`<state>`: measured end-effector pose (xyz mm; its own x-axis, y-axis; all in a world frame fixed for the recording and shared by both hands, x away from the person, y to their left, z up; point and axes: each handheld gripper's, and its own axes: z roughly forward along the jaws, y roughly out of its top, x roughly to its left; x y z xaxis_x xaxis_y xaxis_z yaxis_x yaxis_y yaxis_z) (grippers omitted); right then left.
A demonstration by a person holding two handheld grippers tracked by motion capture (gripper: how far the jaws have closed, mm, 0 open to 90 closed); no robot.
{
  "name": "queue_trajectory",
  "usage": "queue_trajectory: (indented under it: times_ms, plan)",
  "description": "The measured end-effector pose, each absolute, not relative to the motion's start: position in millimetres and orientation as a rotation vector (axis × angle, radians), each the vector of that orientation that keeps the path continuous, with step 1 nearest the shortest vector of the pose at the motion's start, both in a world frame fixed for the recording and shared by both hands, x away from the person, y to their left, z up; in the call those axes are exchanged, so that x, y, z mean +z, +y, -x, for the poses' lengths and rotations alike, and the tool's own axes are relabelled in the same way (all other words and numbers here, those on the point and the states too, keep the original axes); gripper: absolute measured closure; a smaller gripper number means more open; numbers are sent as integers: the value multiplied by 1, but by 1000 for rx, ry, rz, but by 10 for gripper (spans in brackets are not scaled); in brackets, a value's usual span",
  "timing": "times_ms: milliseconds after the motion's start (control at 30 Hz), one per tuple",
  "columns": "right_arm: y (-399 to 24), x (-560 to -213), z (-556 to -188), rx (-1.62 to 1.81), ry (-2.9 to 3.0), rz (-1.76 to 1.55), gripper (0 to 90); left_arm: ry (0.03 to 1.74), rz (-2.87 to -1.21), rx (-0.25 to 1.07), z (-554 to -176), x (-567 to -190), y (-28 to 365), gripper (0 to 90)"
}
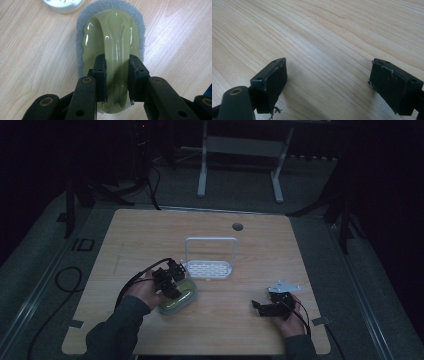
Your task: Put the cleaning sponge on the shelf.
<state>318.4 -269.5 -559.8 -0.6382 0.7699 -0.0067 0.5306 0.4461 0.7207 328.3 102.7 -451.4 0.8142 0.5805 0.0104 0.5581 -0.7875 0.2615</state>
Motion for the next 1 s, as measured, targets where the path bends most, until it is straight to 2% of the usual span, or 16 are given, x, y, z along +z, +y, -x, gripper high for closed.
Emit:
queue_trajectory:
  times_ms: [1000]
  plan:
    - [-270, -560, -319, 1004, 2367, -1104, 142, 650, -2771, 218, -335, -443, 96, 719]
